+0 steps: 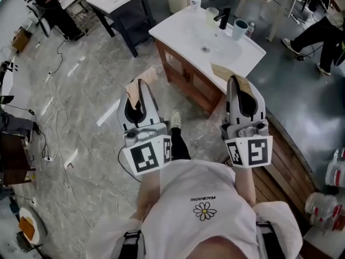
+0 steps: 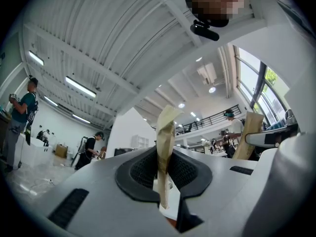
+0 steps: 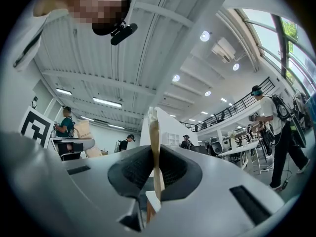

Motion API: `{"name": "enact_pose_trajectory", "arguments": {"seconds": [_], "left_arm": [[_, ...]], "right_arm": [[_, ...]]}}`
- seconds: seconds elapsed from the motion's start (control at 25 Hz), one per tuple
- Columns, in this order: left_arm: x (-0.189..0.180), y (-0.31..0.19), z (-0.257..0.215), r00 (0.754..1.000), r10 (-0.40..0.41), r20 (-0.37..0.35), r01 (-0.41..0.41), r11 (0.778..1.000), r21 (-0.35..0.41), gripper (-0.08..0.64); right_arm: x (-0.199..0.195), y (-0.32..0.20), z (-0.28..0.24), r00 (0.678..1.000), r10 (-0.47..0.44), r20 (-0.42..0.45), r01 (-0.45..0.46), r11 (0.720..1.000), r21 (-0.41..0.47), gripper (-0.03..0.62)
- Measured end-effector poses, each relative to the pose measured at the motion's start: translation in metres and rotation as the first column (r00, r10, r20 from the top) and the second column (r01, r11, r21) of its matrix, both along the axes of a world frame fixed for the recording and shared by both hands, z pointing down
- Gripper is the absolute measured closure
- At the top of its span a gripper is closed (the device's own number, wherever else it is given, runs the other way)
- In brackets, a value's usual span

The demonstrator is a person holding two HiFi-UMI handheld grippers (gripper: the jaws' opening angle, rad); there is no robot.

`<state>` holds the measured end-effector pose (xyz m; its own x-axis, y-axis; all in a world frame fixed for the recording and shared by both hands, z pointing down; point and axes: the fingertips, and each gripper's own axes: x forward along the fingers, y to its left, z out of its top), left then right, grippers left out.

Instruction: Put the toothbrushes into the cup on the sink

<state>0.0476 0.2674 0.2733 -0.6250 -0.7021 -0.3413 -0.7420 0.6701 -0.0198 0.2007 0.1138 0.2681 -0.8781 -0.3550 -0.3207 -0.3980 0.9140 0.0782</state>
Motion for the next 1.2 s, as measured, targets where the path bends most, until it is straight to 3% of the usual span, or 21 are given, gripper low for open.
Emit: {"name": "enact_pose_trajectory", "arguments": {"seconds": [0.32, 0.88, 1.2], "left_arm": [[-0.077, -0.062, -0.009, 0.999, 0.034, -0.001, -0.034, 0.999, 0.015, 0.508], [-0.276, -0.193, -0.041, 0.993, 0.118, 0.004, -0.118, 0.993, 0.006, 0.508], [-0.351, -0.242, -0.043, 0.985, 0.172, -0.020, -0.172, 0.985, 0.021, 0.508]], "right_arm": [[-0.073, -0.056, -0.009, 1.000, 0.029, 0.000, -0.029, 1.000, 0.011, 0.561], [-0.271, -0.174, -0.044, 0.996, 0.086, 0.003, -0.086, 0.996, 0.024, 0.561], [-0.341, -0.219, -0.049, 0.991, 0.137, 0.003, -0.137, 0.990, 0.015, 0.561]]}}
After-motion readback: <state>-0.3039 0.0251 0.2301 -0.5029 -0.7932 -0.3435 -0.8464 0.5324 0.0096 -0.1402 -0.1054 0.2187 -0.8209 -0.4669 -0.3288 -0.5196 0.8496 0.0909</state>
